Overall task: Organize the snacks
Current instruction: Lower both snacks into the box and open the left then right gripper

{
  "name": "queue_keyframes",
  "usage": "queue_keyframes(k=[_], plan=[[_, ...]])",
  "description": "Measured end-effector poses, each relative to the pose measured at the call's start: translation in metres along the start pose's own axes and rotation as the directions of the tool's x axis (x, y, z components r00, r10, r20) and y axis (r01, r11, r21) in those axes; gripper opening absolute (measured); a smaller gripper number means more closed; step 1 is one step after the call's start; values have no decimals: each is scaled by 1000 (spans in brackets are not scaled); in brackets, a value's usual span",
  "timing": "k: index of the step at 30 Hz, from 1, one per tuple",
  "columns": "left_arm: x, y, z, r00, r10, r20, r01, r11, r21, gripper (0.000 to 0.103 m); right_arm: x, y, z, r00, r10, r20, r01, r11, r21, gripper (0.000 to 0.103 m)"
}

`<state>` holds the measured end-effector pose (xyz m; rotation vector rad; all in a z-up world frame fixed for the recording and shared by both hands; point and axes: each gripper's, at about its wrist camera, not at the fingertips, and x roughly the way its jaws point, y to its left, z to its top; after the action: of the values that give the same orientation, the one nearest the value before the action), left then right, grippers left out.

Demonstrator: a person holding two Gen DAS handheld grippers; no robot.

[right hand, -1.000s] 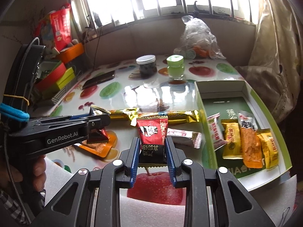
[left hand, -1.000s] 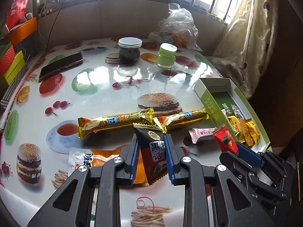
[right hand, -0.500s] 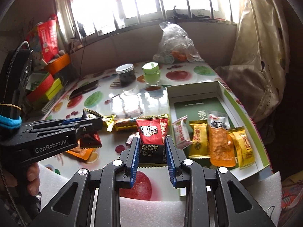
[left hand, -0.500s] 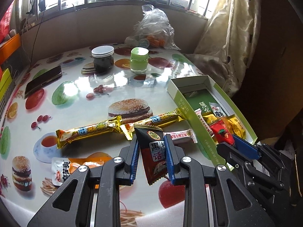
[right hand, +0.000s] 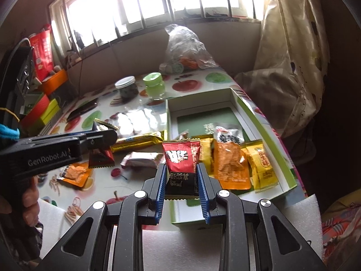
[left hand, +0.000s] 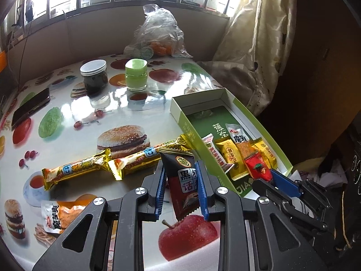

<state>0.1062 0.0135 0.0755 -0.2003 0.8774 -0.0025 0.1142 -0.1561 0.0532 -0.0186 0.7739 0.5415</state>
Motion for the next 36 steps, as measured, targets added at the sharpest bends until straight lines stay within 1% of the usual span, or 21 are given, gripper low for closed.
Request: queue_keyframes(k=[11, 14, 25, 30, 36], plan=[[25, -25, 15, 997, -66, -33, 67, 997, 28, 27, 9, -27, -10, 997, -66, -46, 68, 997, 46, 25], [33, -32, 18, 997, -71, -43, 72, 997, 39, 27, 11, -32, -11, 995, -87, -53, 90, 995, 51, 25], [57, -49, 25, 993, -82, -79, 87, 994, 68, 27, 14, -38, -12, 978, -194, -75, 194, 981, 4, 25], [69, -56, 25, 991, -85, -102, 94, 992, 80, 27, 18, -42, -11, 974, -212, -76, 214, 977, 10, 25], [81, -61, 23, 989, -81, -121, 91, 992, 83, 27, 20, -45, -10, 975, -209, -74, 211, 977, 19, 26]])
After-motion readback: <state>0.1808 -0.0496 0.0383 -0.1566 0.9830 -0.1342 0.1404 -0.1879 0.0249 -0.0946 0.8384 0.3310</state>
